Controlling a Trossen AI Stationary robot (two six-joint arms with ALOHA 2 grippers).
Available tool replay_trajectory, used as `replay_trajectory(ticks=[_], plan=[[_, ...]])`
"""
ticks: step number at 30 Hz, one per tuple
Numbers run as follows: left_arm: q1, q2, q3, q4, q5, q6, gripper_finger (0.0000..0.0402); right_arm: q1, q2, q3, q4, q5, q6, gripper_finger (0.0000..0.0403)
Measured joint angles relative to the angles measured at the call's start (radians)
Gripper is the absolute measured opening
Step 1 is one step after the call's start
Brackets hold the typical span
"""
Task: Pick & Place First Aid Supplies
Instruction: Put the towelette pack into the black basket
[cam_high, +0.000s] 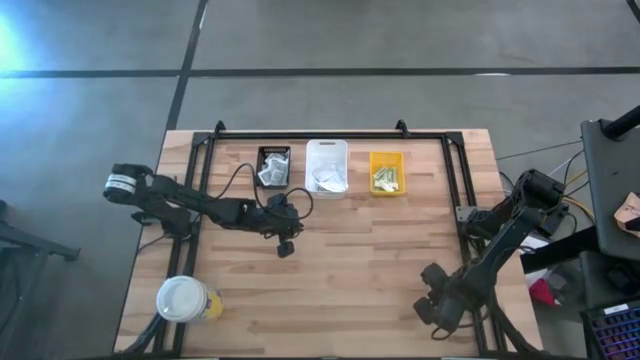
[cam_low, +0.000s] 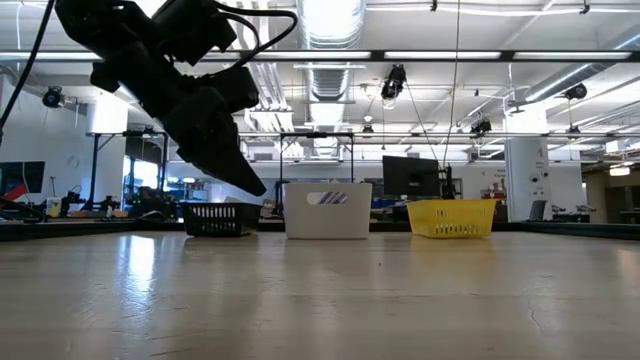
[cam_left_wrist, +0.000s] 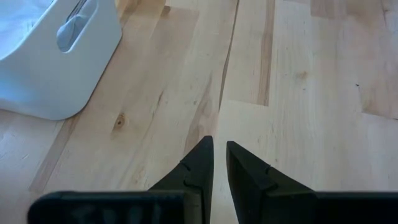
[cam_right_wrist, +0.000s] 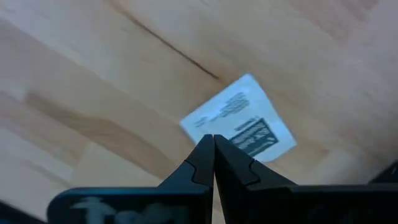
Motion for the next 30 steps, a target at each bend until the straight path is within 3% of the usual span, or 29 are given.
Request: replay_trajectory(ticks=[6, 22, 30], plan=[[0.000, 0.000, 0.000, 0.000, 0.000, 0.000, 0.0053, 0.003, 0.000, -0.047, 0.026, -0.088, 0.006, 0.0008], [0.000, 0.000, 0.000, 0.000, 0.002, 0.026, 0.0053, -0.074, 0.090, -0.079, 0.063, -0.131, -0.004, 0.0009], [0.000, 0.000, 0.000, -0.002, 0.016, 0.027, 0.0053, -0.181, 0.097, -0.054, 0.100, -0.027, -0.153, 0.0009]])
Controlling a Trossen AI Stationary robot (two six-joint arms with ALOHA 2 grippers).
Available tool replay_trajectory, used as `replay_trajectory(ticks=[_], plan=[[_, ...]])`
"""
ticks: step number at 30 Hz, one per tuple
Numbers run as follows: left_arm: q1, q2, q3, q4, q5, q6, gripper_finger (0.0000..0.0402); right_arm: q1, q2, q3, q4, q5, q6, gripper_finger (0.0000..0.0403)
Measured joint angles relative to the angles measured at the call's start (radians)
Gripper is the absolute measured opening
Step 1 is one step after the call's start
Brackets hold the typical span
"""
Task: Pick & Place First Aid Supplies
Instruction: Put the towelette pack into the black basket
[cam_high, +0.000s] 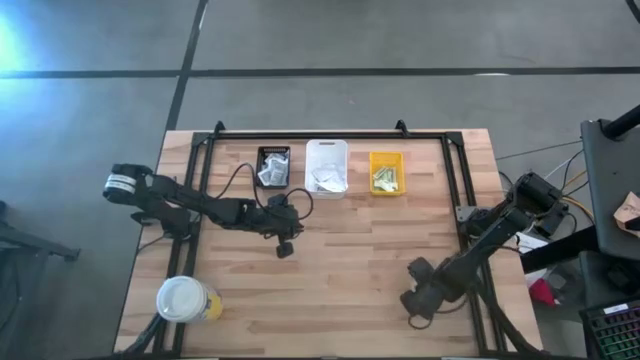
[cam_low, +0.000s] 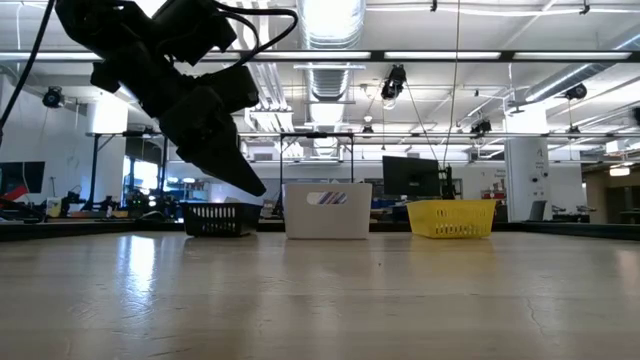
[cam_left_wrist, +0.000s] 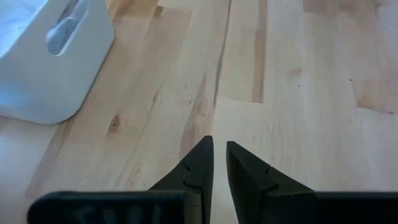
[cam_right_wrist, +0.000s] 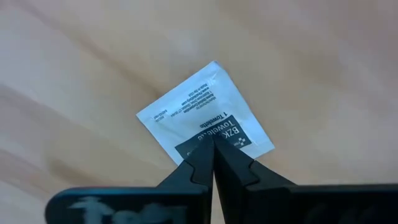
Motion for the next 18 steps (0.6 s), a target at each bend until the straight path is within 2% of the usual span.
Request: replay_trajectory(ticks=[3, 6, 18], plan=[[0.000, 0.000, -0.005, 0.001, 0.011, 0.000, 0.0053, -0.040, 0.001, 0.000, 0.032, 0.087, -0.053, 0.0008], [0.000, 0.000, -0.010, 0.000, 0.012, 0.000, 0.0053, -0.073, 0.002, -0.002, 0.049, 0.129, -0.099, 0.0008], [0.000, 0.000, -0.011, 0.002, 0.080, 0.000, 0.0053, -0.258, 0.055, 0.000, 0.206, 0.182, -0.370, 0.0008]])
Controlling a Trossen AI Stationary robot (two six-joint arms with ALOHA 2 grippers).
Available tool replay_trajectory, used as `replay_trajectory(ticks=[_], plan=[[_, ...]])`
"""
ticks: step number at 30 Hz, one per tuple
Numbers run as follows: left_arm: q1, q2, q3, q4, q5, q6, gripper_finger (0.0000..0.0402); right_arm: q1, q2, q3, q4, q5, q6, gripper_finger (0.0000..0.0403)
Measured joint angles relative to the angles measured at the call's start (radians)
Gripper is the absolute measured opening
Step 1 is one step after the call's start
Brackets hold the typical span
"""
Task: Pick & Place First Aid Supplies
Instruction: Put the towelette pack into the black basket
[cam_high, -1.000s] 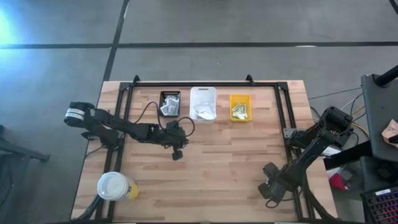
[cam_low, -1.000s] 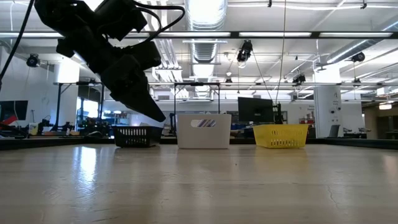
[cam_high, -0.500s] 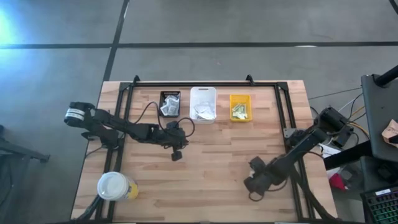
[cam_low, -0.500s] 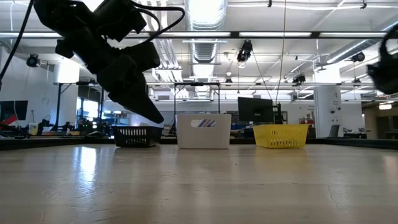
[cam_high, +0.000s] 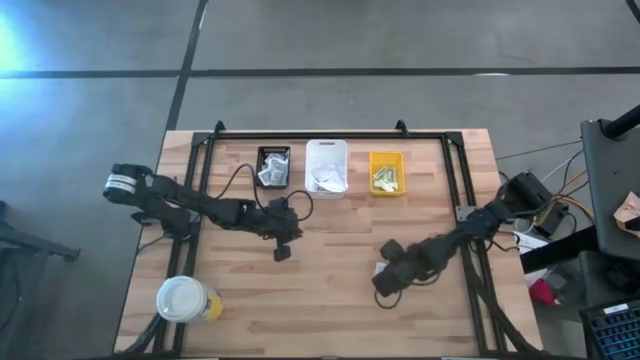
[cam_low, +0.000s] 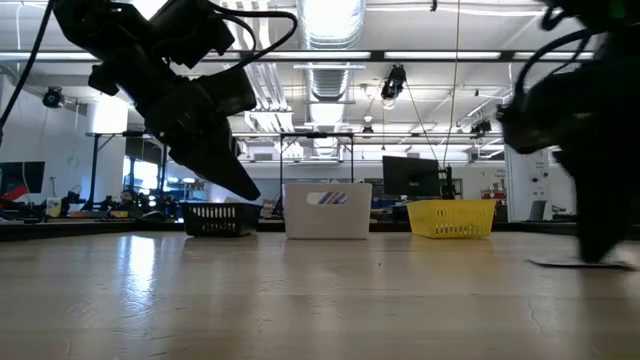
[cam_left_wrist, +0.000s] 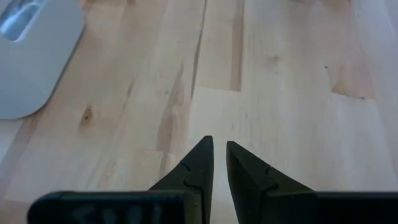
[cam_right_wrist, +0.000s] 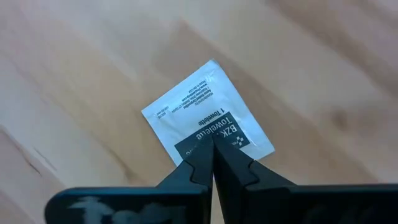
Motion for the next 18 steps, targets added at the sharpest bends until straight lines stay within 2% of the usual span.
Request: replay_trajectory(ticks=[9, 18], plan=[[-0.007, 0.000, -0.001, 0.027, 0.015, -0.003, 0.0053, -0.117, 0.047, -0.003, 0.231, 0.069, -0.236, 0.0008], [-0.034, 0.037, -0.002, 0.181, 0.014, 0.012, 0.0053, -0.178, 0.110, 0.000, 0.368, 0.080, -0.331, 0.0008]])
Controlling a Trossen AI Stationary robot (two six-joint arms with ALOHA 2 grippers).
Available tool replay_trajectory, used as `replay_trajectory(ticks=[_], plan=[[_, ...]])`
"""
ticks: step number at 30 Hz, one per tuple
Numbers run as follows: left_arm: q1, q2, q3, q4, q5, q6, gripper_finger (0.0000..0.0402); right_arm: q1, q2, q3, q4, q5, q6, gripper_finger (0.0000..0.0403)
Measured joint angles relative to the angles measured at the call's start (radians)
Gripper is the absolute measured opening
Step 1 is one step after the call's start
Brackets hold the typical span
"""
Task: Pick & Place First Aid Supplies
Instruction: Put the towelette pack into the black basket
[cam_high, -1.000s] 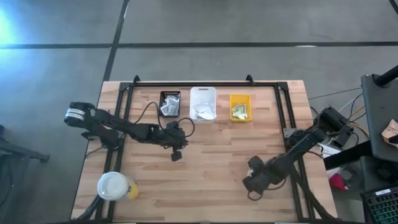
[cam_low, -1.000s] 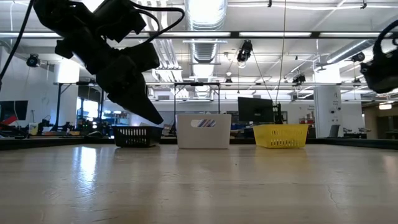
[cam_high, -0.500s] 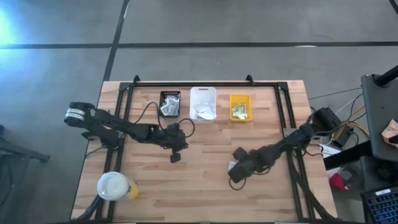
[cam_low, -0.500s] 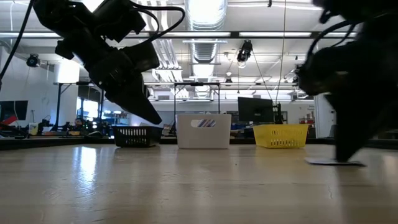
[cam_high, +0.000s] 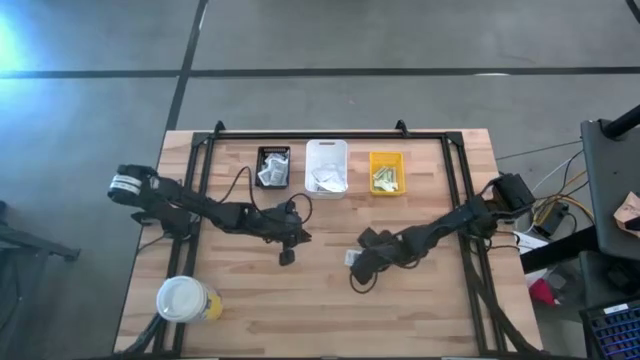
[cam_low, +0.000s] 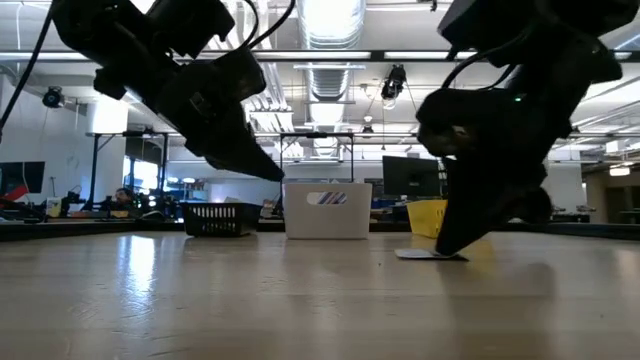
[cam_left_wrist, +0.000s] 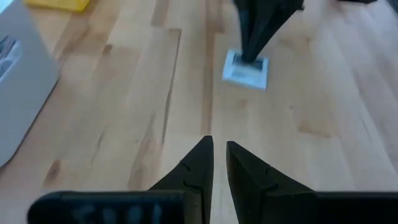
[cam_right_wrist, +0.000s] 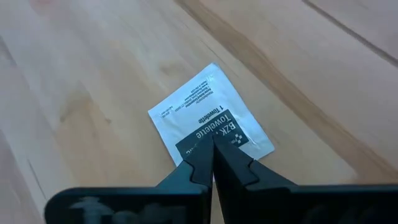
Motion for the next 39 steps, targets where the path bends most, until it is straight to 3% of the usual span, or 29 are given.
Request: replay_trajectory(ticks=[11, 23, 30, 36, 39], plan=[[-0.017, 0.158, 0.026, 0.240, 0.000, 0.032, 0.0053, -0.048, 0.012, -0.003, 0.096, 0.011, -0.093, 0.0008], [-0.024, 0.381, 0.191, 0.254, 0.005, 0.107, 0.0053, -0.052, 0.014, 0.005, 0.138, 0.015, -0.125, 0.0008], [-0.024, 0.416, 0.239, 0.254, 0.013, 0.156, 0.0049, -0.052, 0.018, 0.041, 0.132, 0.009, -0.189, 0.0008], [-0.025, 0.445, 0.246, 0.254, 0.048, 0.180, 0.0007, -0.052, 0.018, 0.054, 0.131, 0.006, -0.211, 0.0008], [-0.025, 0.461, 0.246, 0.254, 0.049, 0.177, 0.0005, -0.051, 0.018, 0.058, 0.134, 0.007, -0.218, 0.0008]])
